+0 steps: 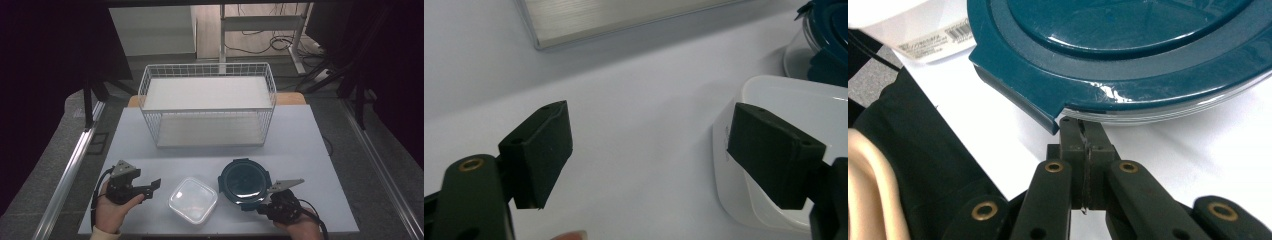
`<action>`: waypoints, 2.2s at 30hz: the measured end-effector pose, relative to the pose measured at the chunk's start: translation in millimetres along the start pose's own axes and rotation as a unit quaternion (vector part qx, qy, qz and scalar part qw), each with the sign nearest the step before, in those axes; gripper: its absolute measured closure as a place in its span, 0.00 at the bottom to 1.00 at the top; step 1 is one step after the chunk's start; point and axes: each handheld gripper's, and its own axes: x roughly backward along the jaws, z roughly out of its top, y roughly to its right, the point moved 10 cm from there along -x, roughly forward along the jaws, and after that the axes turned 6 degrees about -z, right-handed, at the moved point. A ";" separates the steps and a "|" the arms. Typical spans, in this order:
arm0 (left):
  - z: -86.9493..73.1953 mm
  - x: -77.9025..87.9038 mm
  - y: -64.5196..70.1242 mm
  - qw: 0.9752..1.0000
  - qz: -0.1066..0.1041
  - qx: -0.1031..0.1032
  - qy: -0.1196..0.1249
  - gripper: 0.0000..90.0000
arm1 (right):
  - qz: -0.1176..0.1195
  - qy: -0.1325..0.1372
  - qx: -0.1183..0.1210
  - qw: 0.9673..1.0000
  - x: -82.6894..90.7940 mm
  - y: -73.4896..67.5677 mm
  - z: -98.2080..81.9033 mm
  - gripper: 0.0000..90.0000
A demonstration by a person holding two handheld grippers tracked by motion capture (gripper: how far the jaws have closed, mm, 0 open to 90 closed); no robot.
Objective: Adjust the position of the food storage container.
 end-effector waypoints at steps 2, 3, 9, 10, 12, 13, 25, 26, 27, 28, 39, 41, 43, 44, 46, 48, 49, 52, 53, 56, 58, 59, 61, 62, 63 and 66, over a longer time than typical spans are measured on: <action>-0.3 -1.0 0.9 1.000 -0.001 -0.001 -0.001 0.20 | -0.001 0.001 0.002 1.000 -2.1 -0.2 3.4 0.99; -0.6 -1.3 1.4 1.000 -0.001 -0.001 -0.002 0.20 | 0.000 0.000 0.004 1.000 -3.4 -0.8 5.3 0.99; -1.3 -2.3 2.1 1.000 -0.002 -0.003 -0.005 0.20 | -0.005 0.003 0.013 1.000 -11.5 -1.3 21.8 0.99; -1.4 -2.2 1.5 1.000 -0.001 -0.003 -0.005 0.20 | -0.005 0.004 0.015 1.000 -13.1 -1.3 23.9 0.99; -1.7 -2.2 0.5 1.000 -0.001 -0.002 -0.005 0.20 | -0.006 0.003 0.020 1.000 -16.0 -1.2 27.6 0.99; -1.7 -2.2 0.5 1.000 -0.001 -0.002 -0.005 0.20 | -0.006 0.003 0.020 1.000 -16.0 -1.2 27.6 0.99; -0.2 2.8 -2.7 1.000 0.004 0.004 0.001 0.20 | -0.024 0.002 0.029 0.999 -27.2 9.5 47.6 0.99; -0.4 2.6 -2.6 1.000 0.004 0.003 0.000 0.20 | -0.023 0.003 0.030 0.999 -28.9 9.5 51.6 0.99; -0.4 2.6 -2.6 1.000 0.004 0.003 0.000 0.20 | -0.023 0.003 0.030 0.999 -28.9 9.5 51.6 0.99; 0.0 2.9 -2.4 1.000 0.004 0.003 0.001 0.20 | -0.025 0.005 0.033 0.999 -31.8 10.8 58.7 0.99; -0.9 2.2 -4.5 1.000 0.006 0.005 0.000 0.20 | -0.037 0.006 0.039 0.999 -48.1 15.9 81.2 0.99; -0.9 2.3 -4.0 1.000 0.006 0.004 0.000 0.20 | -0.043 0.008 0.042 0.998 -48.3 15.5 81.4 0.99; -0.7 2.6 -4.0 1.000 0.006 0.004 0.000 0.20 | -0.049 0.013 0.040 0.998 -45.9 16.5 80.9 0.99; -0.7 2.9 -4.0 1.000 0.006 0.004 0.000 0.20 | -0.046 0.018 0.037 0.998 -43.3 16.3 80.8 0.99; -0.3 3.7 -2.8 1.000 -0.001 0.007 0.002 0.20 | -0.043 0.028 0.039 0.998 -34.8 15.7 79.1 0.99; 0.3 4.1 -3.1 1.000 -0.004 0.011 0.006 0.22 | -0.052 0.039 0.044 0.997 -22.5 17.7 76.8 0.99; 0.3 4.0 -4.0 1.000 -0.003 0.013 0.007 0.23 | -0.059 0.045 0.047 0.996 -15.4 20.3 76.0 0.99; -0.5 3.3 -3.7 1.000 -0.004 0.016 0.006 0.24 | -0.074 0.076 0.031 0.994 6.1 30.8 76.6 0.99; -0.4 3.7 -3.0 1.000 -0.005 0.016 0.006 0.24 | -0.077 0.084 0.023 0.993 12.3 34.9 76.5 0.99; 2.1 6.6 0.1 1.000 -0.009 0.014 0.011 0.24 | -0.075 0.107 -0.001 0.991 26.6 46.4 74.5 0.98; 3.2 7.8 1.0 1.000 -0.012 0.015 0.013 0.24 | -0.065 0.124 -0.014 0.990 32.3 52.3 72.7 0.91; 3.1 7.7 0.8 1.000 -0.014 0.016 0.014 0.24 | -0.061 0.131 -0.023 0.989 34.0 54.8 72.1 0.83; 2.7 7.4 0.3 1.000 -0.015 0.017 0.013 0.24 | -0.061 0.138 -0.031 0.988 35.1 57.5 72.1 0.73; 1.6 6.6 -1.0 1.000 -0.015 0.019 0.010 0.24 | -0.066 0.149 -0.042 0.986 36.0 61.7 73.1 0.53; 1.6 6.6 -1.0 1.000 -0.015 0.019 0.010 0.24 | -0.066 0.149 -0.042 0.986 36.0 61.7 73.1 0.53; 2.6 7.7 -0.9 1.000 -0.015 0.021 0.014 0.25 | -0.071 0.157 -0.054 0.984 35.7 63.6 74.7 0.37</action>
